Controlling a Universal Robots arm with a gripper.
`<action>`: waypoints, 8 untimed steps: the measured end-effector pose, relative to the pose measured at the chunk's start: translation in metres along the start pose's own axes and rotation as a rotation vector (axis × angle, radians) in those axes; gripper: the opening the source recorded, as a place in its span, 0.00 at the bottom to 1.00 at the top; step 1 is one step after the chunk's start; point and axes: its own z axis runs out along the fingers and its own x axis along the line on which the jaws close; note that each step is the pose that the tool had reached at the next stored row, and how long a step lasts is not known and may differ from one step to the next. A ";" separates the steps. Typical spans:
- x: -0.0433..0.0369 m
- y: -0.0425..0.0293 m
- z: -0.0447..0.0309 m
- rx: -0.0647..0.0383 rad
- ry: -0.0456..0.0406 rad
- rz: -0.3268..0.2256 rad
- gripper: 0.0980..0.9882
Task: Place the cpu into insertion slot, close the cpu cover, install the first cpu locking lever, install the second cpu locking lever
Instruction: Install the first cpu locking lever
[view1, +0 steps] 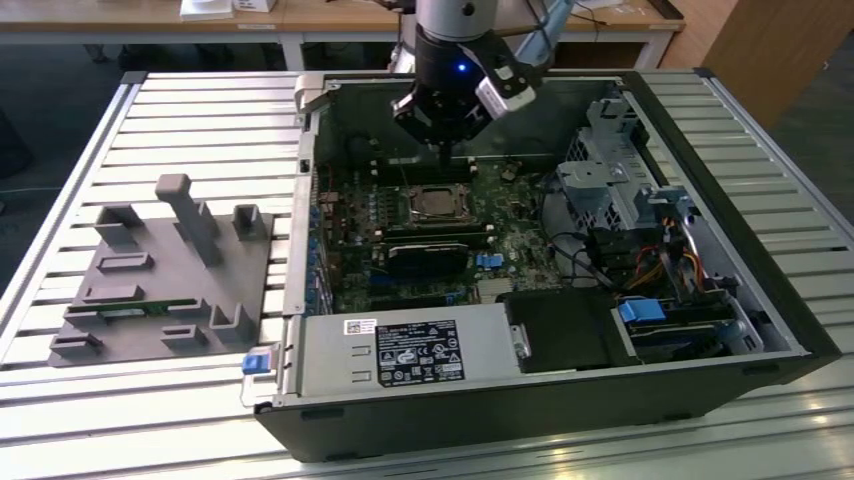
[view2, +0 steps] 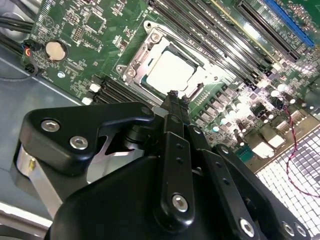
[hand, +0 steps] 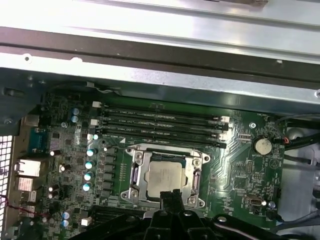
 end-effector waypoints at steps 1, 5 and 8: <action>0.0008 0.0001 0.0000 0.000 0.0000 0.000 0.01; 0.0091 0.0009 -0.0001 0.000 -0.0005 0.000 0.01; 0.0166 0.0021 0.0001 0.000 -0.0007 0.001 0.01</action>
